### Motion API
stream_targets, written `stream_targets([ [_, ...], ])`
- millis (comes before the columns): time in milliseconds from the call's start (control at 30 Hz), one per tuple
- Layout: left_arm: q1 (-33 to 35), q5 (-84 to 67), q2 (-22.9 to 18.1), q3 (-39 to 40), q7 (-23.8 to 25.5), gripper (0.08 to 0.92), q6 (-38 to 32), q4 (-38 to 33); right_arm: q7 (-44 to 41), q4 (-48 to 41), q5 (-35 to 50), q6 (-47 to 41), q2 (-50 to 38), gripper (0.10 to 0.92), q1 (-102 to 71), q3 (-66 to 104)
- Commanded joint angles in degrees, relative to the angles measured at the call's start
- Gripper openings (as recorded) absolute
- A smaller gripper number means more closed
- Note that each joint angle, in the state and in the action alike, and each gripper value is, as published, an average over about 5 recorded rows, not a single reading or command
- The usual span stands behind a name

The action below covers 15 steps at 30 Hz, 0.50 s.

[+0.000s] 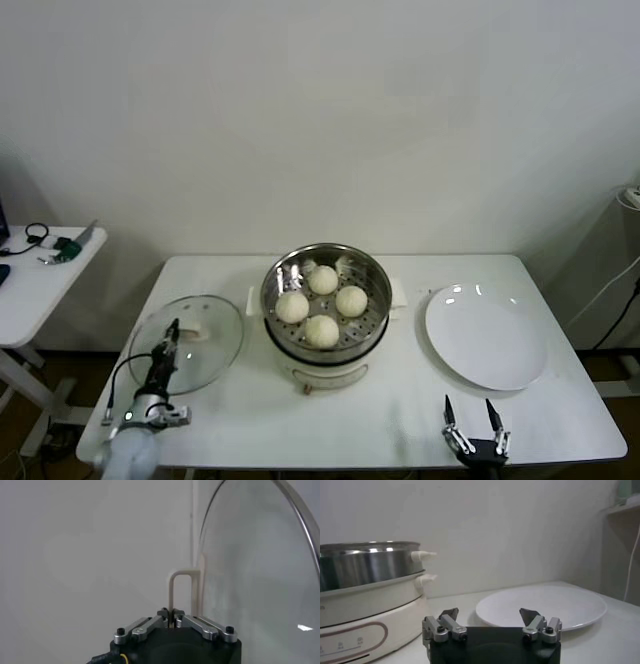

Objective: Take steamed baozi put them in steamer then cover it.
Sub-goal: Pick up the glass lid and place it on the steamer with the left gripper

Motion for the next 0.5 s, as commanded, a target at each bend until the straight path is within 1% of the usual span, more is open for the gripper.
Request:
stream_targets([
  [33,5.43,-12.35,6.66,-0.36,10.88,0.134,7.48,-20.01,-0.08,0.63,0.19,0.03,-0.08,0.823,-0.31,0.25],
  [233,8.63,-22.91,16.21,-2.21,22.93,0.134,21.75,-36.51,1.03,1.27,-0.96,-1.77,-0.60,0.823,-0.52,1.25],
  [300,8.70,-24.10,18.23,-2.22,25.89,0.134,26.06,-40.81,1.18,1.51,-1.42,-2.95,-1.01,0.823,-0.71,1.69],
  [367,8.14,-24.81,19.26,-1.47,28.40,0.134,30.05,-44.39,1.01,1.67,-1.63,-3.79,-1.53,0.823,-0.94,2.02],
  [500,5.57,-24.34,19.11,3.00,32.74,0.134,36.71,-49.87,0.46,2.17,-1.98,-4.49,-2.42,0.823,-1.65,2.46],
])
